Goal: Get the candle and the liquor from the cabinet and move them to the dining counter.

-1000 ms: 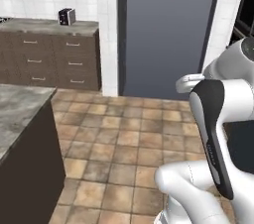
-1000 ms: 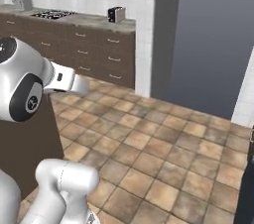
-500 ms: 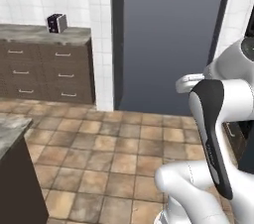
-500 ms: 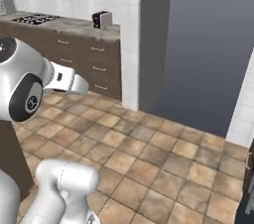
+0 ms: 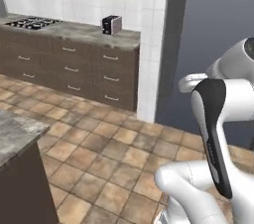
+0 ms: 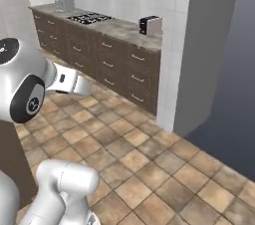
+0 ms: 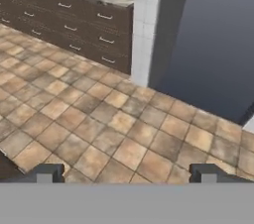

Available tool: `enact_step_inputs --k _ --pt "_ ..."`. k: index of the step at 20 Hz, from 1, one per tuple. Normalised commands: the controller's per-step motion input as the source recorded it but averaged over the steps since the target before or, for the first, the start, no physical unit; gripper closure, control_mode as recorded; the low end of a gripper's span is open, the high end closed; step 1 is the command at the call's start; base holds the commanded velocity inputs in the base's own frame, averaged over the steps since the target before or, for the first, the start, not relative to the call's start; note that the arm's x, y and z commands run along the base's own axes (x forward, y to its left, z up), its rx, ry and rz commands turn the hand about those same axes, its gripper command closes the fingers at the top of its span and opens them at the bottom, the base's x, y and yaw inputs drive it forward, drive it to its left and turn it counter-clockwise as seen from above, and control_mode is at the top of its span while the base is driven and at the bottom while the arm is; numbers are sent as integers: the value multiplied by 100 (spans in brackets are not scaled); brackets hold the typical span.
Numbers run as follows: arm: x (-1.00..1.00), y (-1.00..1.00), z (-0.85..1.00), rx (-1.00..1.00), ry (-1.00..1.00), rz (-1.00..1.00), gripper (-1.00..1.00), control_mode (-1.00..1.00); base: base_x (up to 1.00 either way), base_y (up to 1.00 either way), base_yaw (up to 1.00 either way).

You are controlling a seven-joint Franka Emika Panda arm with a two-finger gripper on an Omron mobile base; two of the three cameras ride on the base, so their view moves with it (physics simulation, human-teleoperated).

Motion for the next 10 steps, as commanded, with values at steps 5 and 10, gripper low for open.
enact_step_inputs --k 5,10 --pt "0 0 0 0 0 0 -100 100 73 -6 78" --pt "0 0 0 0 0 0 -100 100 73 -42 63"
